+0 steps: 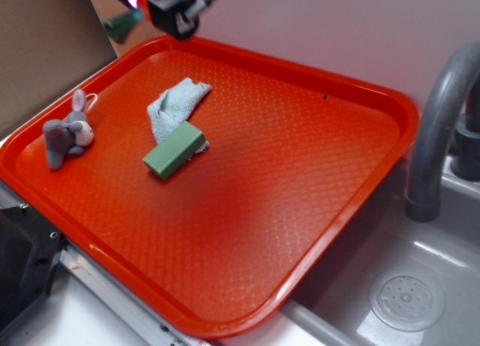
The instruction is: Grab the carrot.
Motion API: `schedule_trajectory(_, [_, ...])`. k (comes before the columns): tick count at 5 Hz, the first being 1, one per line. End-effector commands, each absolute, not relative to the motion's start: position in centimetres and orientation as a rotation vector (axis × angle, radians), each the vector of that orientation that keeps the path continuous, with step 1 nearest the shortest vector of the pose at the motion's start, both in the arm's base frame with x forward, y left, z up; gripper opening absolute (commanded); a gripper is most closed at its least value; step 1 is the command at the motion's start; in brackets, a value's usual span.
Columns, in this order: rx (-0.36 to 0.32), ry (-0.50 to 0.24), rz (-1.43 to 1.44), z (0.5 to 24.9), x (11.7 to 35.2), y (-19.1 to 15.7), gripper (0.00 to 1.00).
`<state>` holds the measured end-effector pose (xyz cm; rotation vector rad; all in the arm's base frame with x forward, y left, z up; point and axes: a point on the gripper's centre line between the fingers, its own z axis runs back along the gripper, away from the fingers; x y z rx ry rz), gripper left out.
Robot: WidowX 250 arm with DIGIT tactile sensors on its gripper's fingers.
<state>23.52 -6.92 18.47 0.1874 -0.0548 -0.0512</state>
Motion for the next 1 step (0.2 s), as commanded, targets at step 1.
schedule_trajectory(1, [-0.031, -0.078, -0.008, 20.72, 22.81, -5.98, 0.0])
